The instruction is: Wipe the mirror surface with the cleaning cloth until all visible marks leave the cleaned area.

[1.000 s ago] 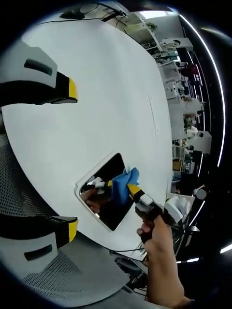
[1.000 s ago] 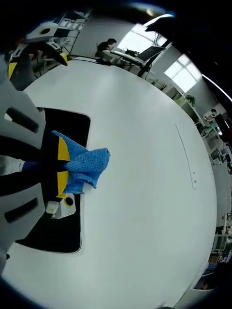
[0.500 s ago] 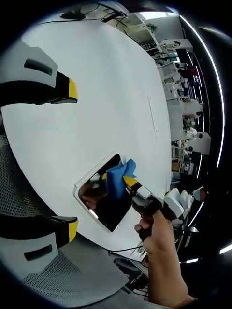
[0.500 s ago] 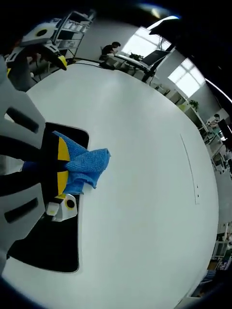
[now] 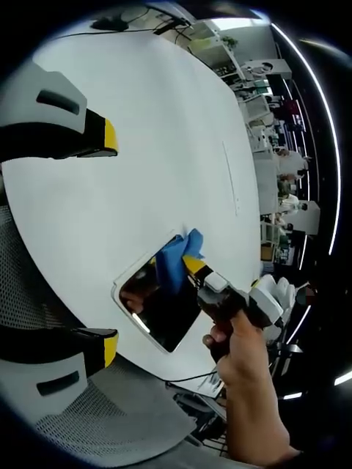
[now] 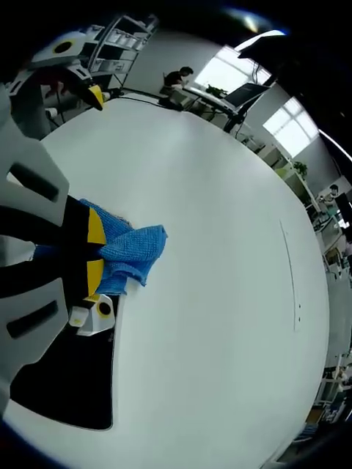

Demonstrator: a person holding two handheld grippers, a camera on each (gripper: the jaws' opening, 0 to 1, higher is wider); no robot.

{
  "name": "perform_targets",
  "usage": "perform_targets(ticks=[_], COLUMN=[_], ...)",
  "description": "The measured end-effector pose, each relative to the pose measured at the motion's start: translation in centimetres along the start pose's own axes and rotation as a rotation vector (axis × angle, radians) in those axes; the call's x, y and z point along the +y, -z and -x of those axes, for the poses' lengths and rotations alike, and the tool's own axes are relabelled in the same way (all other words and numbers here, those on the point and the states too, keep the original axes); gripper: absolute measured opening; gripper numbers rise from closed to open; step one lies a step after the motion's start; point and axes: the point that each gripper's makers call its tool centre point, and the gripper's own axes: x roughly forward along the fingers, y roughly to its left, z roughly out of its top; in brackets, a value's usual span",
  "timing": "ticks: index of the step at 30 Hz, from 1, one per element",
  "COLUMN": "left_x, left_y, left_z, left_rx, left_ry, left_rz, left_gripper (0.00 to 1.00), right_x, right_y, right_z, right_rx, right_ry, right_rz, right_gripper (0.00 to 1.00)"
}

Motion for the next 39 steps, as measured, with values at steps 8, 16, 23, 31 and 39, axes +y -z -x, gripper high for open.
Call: perform_targets(ticks=[8,16,23,31,39], left_x=[0.0,0.1,0.2,0.1,0.2], left_y=[-0.1,0.0,0.0,-0.1,-0.1], left_z=[0.0,0.0,0.0,0.1,0.1], left_rx=[-0.005,-0.006,-0.006,-0.008,-0.01], left_ry=[-0.001,-0.003,-0.005,-0.008,-0.012], left_rz=[-0.002,-0.002,-0.005,-0.01,-0.014], left_gripper=[0.95,0.95,0.95,0.94,0.94], right_x=[1.5,1.2,1.4,1.7,2.1], right_y=[-0.2,-0.1,0.8,2.0,3.2], right_z=[-0.6,-0.6,-0.3,0.1,0.6], right_rx=[0.004,0.002,0.01,0.018,0.027], right_ry=[-0.007,-0.009,-0.021,-0.017,-0.021], right_rz=[0.026,0.02,0.013,0.041,0.052], right_gripper=[0.0,0.0,0.0,0.0,0.0])
